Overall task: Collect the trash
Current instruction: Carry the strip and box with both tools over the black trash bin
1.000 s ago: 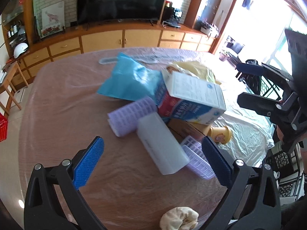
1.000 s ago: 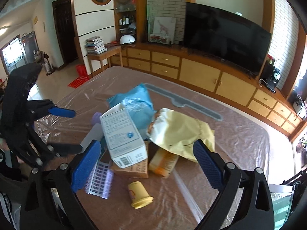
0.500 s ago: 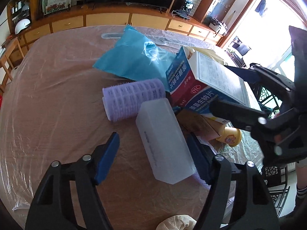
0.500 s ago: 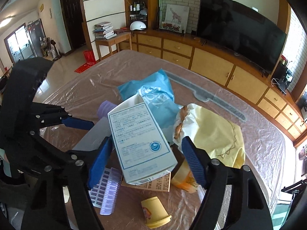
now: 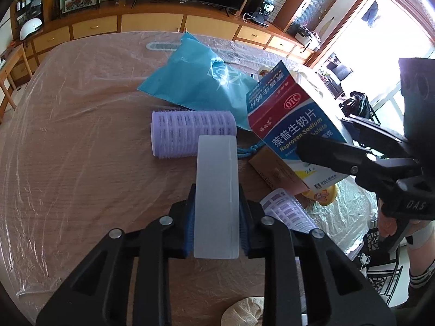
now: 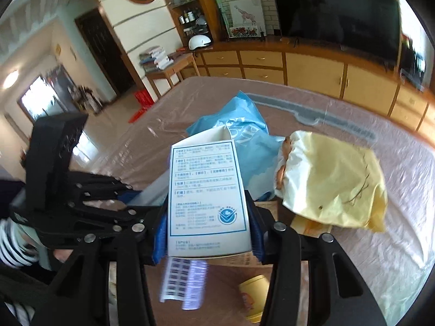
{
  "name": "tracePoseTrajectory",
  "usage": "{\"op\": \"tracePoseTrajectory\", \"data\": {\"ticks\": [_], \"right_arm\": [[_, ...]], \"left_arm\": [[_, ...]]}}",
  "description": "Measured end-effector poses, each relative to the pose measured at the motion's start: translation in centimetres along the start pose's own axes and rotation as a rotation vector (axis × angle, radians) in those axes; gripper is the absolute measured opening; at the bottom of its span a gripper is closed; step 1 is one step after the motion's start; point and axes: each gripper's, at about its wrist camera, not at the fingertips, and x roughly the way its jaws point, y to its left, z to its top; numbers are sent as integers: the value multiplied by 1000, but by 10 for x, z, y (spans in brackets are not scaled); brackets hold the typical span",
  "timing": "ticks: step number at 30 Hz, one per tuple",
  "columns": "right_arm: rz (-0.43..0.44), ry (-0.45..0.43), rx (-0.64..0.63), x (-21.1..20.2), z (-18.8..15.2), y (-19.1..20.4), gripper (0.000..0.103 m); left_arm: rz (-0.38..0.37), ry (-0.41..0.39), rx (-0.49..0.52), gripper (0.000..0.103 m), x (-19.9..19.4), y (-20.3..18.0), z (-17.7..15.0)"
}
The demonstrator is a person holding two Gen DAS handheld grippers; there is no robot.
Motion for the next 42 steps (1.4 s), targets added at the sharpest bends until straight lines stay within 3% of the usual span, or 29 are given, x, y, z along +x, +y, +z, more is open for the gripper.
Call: {"op": "tracePoseTrajectory", "data": {"ticks": [4,9,17,28,42], "right_arm": [[11,-15,79,0,-2,-5,47],[142,-60,209,-7,-8,-14,46],[230,-136,321,-38,-31,-13,46],[163,-159,339,-85,-68,4,46],[117,-89,357,-118,-144,32,46]], "left_arm": [[1,-7,-9,28,-3,3,-2],[-16,-30,-23,28,-14,4,-5],[-43,-67,-28,28,-40,3,-9],[-34,-114,43,28,-72,-21,-26],[-139,-79,183,28,-102,-53,-79]]}}
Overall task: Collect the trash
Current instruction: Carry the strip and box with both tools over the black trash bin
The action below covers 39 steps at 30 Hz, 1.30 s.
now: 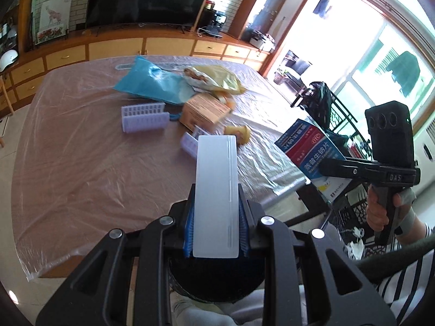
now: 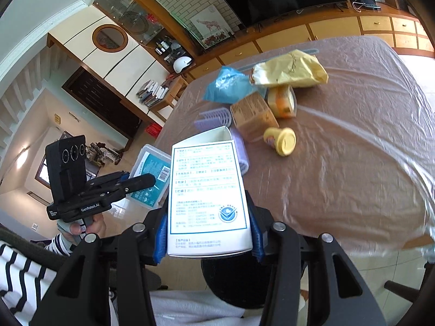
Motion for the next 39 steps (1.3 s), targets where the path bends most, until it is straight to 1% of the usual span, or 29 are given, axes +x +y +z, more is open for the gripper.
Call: {"op": "tracePoseTrajectory", "data": {"ticks": [6,13,19,29,39], "right_arm": [[-8,50,28,-2,-32,-1,46],[-28,108,42,2,-55,-2,46],[-56,173,27,16,-72,-3,46],[-152,275,-39,46,-99,-9,46],[-236,332,-108,83,-105,-14,46]], "left_arm": [[-49,44,30,28,3,-16,-18],[-68,115,64,28,15,-30,-43],[-56,184,71,28,34,-30,-59],[14,267,117,28,68,-33,-86],[70,305,117,28,92,-29,-98]]}}
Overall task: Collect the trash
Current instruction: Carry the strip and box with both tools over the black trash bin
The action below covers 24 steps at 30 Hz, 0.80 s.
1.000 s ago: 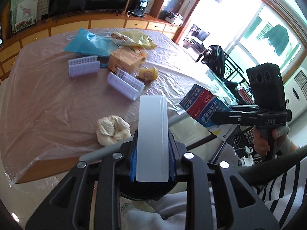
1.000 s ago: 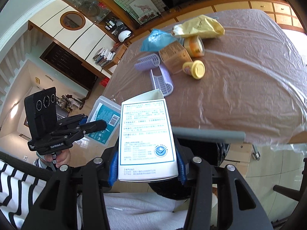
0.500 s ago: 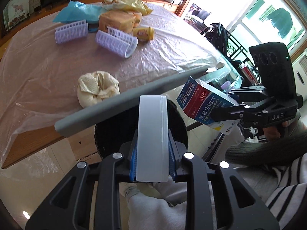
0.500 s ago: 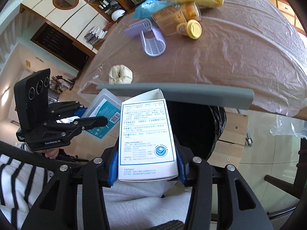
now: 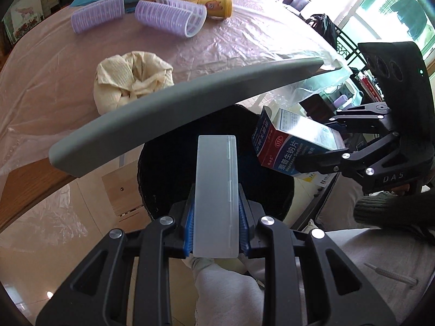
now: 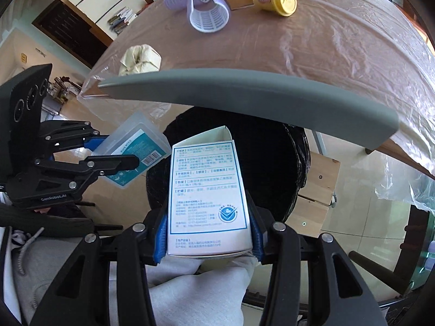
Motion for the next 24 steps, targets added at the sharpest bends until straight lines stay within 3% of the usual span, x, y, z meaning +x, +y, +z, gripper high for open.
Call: {"op": "tracePoseTrajectory", "data": {"ticks": [24], "right_arm": [[-113,52,26,39,4,-3,46]], "left_arm": [[91,30,28,28,34,0,3]]}}
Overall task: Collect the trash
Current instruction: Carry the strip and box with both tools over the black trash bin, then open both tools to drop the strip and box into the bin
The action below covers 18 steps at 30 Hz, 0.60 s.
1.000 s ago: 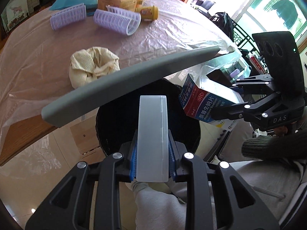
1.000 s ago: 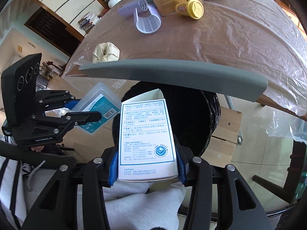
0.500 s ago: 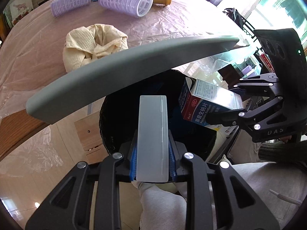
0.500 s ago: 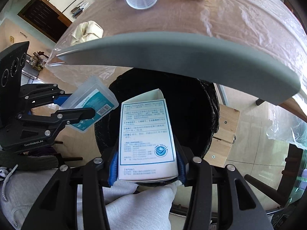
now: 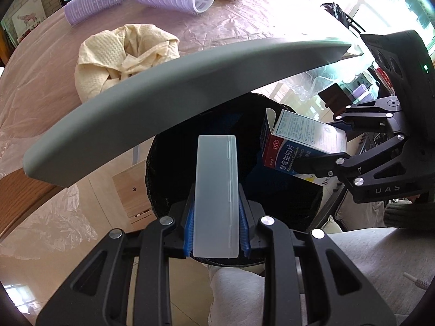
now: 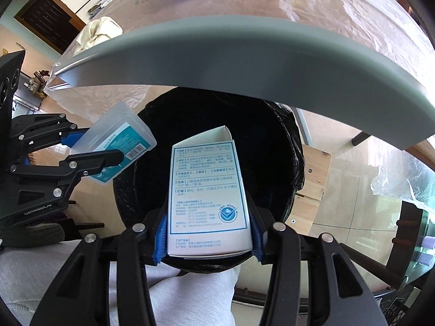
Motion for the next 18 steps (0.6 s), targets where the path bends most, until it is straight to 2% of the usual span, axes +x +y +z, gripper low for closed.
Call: {"op": "tracePoseTrajectory", "data": {"ticks": [18], "right_arm": [[-20,7,49,6,1,-5,46]], "left_arm": [[21,10,4,28,10,-4,2]]}}
